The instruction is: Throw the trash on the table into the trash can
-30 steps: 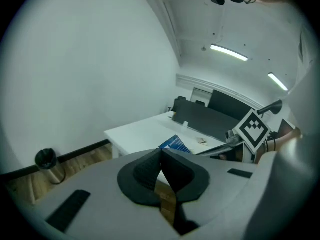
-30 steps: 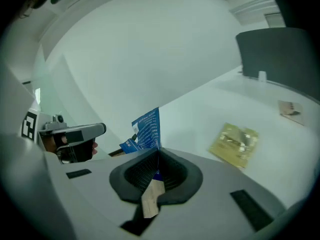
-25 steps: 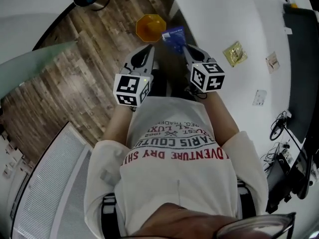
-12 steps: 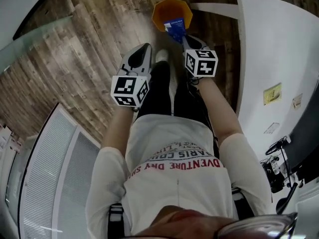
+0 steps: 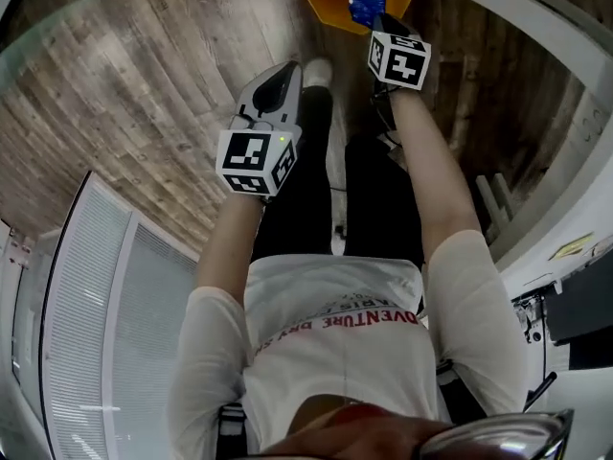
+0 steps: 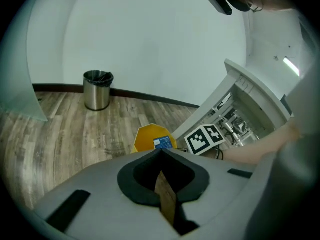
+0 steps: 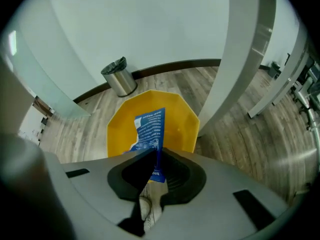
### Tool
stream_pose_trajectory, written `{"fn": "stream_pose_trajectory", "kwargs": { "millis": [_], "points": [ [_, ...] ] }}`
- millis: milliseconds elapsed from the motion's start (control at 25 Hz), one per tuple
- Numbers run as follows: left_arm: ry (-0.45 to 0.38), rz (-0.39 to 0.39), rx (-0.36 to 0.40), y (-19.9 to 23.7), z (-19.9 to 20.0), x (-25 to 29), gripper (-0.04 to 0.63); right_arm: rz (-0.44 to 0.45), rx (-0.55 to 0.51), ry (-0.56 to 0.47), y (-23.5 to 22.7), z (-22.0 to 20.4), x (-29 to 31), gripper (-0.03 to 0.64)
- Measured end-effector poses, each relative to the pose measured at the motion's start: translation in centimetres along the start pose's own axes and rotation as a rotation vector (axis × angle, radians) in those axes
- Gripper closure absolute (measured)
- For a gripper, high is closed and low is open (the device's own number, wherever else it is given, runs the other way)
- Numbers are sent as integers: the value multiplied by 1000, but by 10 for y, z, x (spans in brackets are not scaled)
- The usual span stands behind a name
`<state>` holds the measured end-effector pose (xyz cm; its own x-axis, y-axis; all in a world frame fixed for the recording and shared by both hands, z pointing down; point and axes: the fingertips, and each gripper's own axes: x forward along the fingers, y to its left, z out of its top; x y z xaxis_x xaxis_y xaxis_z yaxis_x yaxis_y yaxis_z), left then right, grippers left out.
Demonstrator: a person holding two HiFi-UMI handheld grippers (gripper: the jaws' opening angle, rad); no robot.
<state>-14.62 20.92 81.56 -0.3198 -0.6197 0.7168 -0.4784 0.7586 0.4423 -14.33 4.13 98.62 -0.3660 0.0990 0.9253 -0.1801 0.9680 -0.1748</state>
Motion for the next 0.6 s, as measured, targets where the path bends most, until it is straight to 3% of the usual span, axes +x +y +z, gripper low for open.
{"fn": "stream_pose_trajectory", "kwargs": {
  "millis": [120, 160, 400, 600],
  "points": [
    [22, 13, -17, 6, -23, 3, 572, 8, -30, 17, 2, -8, 17, 431],
    [26, 17, -10, 8, -25, 2, 572, 16, -39, 16, 4, -7, 17, 411],
    [0, 44, -23, 6, -9, -19, 572, 42, -89, -24, 22, 6, -24, 411],
    [-54, 38, -30, -7, 48, -42, 572, 46, -154, -126, 42, 59, -85, 422]
  ]
}}
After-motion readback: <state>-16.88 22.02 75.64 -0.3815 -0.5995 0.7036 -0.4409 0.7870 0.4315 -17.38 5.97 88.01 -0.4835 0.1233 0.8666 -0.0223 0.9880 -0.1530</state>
